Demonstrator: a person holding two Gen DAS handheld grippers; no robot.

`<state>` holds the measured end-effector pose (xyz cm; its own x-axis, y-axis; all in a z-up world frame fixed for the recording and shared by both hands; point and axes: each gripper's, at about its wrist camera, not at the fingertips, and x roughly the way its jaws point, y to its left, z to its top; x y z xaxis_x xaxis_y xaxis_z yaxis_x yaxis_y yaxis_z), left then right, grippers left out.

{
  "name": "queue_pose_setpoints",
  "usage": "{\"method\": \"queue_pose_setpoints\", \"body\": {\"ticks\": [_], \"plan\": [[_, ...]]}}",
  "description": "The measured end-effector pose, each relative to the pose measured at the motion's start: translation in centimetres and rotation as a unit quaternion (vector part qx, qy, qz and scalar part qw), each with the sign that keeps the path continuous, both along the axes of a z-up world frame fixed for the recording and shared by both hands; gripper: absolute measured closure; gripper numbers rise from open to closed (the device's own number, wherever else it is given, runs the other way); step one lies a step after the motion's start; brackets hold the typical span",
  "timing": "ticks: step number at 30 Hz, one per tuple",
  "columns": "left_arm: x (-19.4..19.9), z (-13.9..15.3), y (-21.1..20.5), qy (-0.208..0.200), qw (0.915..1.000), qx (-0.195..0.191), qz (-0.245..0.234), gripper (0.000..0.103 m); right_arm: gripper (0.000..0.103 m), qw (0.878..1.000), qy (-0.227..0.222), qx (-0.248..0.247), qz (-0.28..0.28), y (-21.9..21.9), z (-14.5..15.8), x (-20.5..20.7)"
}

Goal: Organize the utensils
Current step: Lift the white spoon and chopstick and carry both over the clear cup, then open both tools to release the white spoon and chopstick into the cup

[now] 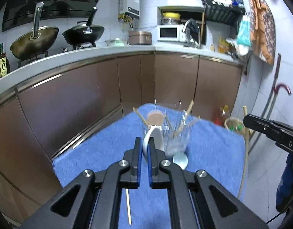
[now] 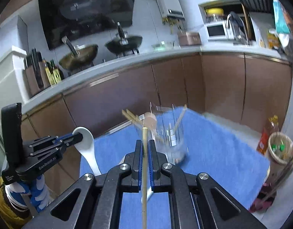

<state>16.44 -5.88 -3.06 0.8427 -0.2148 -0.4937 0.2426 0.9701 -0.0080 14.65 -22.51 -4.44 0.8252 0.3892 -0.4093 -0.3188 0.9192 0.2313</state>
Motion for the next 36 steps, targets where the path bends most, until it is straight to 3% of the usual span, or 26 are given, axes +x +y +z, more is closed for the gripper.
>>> {"method": "queue_pose_setpoints", "body": {"ticks": [8,15,26,33,36], "plan": [[5.8,4.1,0.4,-0.050,0.9980,-0.028,0.027,0.099,0.097,0.993,-0.109,0.049,0.004,-0.4,5.3,3.6],[10.7,3.4,-1.9,-0.060,0.9976,-0.011,0.035,0.099,0.097,0.986,-0.161,0.047,-0.016,0.1,6.6,8.8],[15.8,-1.4,-3.5,-0.024,0.9983,-0.022,0.048,0.099,0.097,0.986,-0.156,0.011,-0.062,1.4,2.1,15.7],[16.9,-4.3,-4.3,-0.013,0.9983,-0.025,0.052,0.098,0.097,0.989,-0.127,-0.010,-0.075,1.7,-1.9,17.2],[17.0,-5.4,-4.5,0.001,0.9990,-0.031,0.033,0.094,0.097,0.990,-0.118,-0.020,-0.073,1.9,-3.1,17.0]]}}
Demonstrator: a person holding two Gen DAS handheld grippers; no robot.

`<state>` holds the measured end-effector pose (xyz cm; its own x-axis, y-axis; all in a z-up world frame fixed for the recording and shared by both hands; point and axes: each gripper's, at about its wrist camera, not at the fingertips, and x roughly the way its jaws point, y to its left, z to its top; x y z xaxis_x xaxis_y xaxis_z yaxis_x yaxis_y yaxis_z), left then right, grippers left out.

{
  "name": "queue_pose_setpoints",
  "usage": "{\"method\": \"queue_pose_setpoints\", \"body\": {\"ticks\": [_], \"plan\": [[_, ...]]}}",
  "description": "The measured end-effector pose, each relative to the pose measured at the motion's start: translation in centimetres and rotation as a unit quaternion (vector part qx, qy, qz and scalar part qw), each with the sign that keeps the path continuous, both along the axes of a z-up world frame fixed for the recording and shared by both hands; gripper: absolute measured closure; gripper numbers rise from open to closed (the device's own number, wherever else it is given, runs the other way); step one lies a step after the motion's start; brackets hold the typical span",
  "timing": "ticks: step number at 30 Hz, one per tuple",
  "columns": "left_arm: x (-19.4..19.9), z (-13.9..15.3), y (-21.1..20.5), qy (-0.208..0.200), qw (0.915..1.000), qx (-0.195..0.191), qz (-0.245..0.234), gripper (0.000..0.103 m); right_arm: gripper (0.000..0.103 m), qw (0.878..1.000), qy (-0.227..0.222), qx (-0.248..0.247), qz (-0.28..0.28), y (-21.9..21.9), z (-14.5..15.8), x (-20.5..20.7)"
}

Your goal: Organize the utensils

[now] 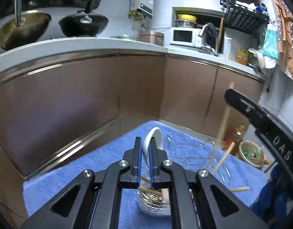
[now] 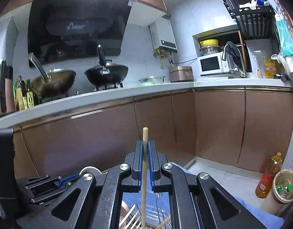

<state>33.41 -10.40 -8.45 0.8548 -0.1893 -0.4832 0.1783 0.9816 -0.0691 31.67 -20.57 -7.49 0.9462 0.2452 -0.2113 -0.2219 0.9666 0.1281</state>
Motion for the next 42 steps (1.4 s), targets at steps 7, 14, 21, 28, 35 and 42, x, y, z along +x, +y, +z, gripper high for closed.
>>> {"method": "queue_pose_setpoints", "body": {"ticks": [7,14,21,28,35,42], "plan": [[-1.1,0.3,0.5,-0.006,0.9998,-0.018,-0.007,0.074,0.080,1.000,0.002,-0.004,-0.004,-0.3,0.5,-2.0],[-3.9,2.8,2.3,-0.025,0.9991,-0.032,0.009,0.064,0.071,1.000,-0.005,0.005,-0.007,-0.9,2.5,-6.2],[-9.0,4.7,4.4,-0.043,0.9982,-0.034,0.026,0.057,0.066,1.000,0.004,0.025,-0.014,-2.3,3.5,-11.0],[-14.2,7.0,6.5,-0.081,0.9951,-0.049,0.030,0.057,0.054,0.998,0.026,0.040,-0.029,-3.3,4.1,-15.6],[-18.4,8.6,7.5,-0.090,0.9950,-0.032,0.031,0.057,0.039,0.997,0.043,0.054,-0.037,-3.1,3.7,-19.1],[-22.5,9.6,8.6,-0.094,0.9942,-0.034,0.040,0.047,0.023,0.996,0.040,0.070,-0.043,-2.4,4.1,-22.2]]}}
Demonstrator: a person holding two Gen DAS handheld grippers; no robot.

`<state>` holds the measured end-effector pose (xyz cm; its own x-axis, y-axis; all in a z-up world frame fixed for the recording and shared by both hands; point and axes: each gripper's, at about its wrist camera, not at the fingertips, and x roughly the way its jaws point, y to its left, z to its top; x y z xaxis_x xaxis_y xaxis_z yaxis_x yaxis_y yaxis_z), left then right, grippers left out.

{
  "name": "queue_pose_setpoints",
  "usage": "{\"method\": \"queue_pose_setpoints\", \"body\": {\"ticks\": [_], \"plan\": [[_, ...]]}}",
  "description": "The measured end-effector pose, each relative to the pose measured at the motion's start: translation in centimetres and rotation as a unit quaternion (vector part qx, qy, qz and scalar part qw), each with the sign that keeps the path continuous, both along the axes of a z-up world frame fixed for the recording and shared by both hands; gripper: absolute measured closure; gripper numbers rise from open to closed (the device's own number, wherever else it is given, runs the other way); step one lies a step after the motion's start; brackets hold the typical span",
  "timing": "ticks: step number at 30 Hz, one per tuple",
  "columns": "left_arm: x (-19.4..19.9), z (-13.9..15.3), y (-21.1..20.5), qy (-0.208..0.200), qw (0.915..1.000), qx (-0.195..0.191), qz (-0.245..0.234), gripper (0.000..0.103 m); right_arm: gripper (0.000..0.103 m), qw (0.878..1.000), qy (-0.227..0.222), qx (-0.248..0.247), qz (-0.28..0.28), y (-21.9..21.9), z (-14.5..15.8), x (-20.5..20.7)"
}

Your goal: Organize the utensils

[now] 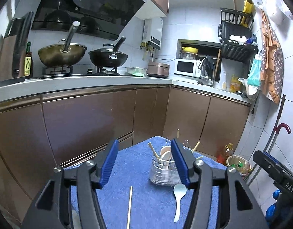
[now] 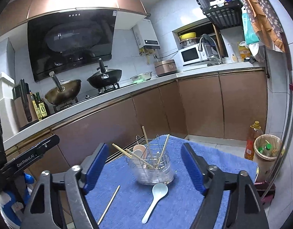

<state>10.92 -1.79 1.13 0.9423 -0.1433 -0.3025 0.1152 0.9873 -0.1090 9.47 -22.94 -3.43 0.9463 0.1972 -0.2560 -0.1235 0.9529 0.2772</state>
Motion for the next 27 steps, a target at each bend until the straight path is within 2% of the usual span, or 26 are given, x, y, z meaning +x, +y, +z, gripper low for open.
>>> {"method": "queue_pose_setpoints", "body": {"ticks": [8,14,23,27], "plan": [[-4.1,0.4,1.0,-0.011,0.9998,-0.014,0.007,0.044,0.001,1.000,-0.013,0.011,-0.005,0.5,0.0,-3.3],[-6.0,-0.1,1.6,-0.010,0.9997,-0.021,0.010,0.037,0.000,1.000,-0.020,0.008,-0.006,1.0,-0.6,-5.1],[-8.2,-0.7,2.1,-0.015,0.9994,-0.023,0.019,0.037,0.000,0.999,-0.031,0.023,-0.019,0.9,-1.2,-6.5],[-8.8,-0.6,2.6,-0.018,0.9991,-0.030,0.022,0.037,0.000,0.999,-0.036,0.023,-0.008,1.3,-1.1,-6.9]]}}
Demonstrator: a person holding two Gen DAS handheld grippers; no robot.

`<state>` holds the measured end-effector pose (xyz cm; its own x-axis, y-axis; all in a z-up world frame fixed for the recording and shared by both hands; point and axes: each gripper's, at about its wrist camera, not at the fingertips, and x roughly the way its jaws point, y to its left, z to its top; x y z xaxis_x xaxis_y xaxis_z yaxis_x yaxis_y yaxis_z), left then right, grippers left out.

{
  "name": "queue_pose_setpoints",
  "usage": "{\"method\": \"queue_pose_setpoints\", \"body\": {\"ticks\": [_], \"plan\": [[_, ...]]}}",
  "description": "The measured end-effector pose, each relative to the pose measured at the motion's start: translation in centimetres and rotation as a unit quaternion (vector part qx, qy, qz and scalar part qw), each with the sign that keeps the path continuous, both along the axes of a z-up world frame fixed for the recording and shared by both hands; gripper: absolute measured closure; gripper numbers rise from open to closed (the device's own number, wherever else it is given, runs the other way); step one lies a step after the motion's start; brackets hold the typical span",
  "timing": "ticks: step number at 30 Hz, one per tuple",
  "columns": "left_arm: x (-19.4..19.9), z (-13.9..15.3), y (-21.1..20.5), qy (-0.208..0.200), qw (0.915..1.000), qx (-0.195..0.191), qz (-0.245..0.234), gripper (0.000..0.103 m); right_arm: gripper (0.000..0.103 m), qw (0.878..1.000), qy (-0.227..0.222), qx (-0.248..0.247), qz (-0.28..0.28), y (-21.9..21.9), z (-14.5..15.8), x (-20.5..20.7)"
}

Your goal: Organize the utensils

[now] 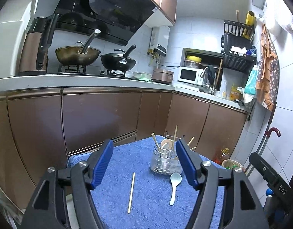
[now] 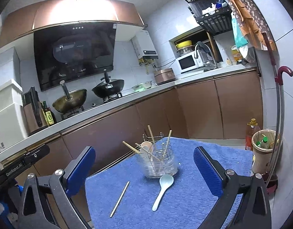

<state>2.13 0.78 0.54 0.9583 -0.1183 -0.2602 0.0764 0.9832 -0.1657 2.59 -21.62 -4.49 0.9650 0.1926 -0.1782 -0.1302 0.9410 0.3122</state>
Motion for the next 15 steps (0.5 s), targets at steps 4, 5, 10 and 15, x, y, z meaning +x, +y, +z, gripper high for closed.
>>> {"method": "queue_pose_setpoints", "body": {"ticks": [4,5,10,15], "plan": [[-0.5,0.0,0.1,-0.001,1.0000,0.001,0.001,0.036,0.000,1.000,0.002,-0.001,0.016,0.4,0.1,-0.2],[-0.6,0.0,0.1,0.000,1.0000,0.001,0.001,0.036,0.000,1.000,0.002,-0.002,0.022,0.6,0.1,-0.3],[-1.1,0.1,0.0,-0.003,1.0000,0.007,-0.001,0.036,0.000,0.999,0.002,-0.001,0.040,1.0,0.2,-0.8],[-1.5,0.0,0.0,-0.003,0.9999,0.010,0.007,0.036,0.000,0.999,0.001,0.009,0.042,0.9,0.4,-1.1]]}}
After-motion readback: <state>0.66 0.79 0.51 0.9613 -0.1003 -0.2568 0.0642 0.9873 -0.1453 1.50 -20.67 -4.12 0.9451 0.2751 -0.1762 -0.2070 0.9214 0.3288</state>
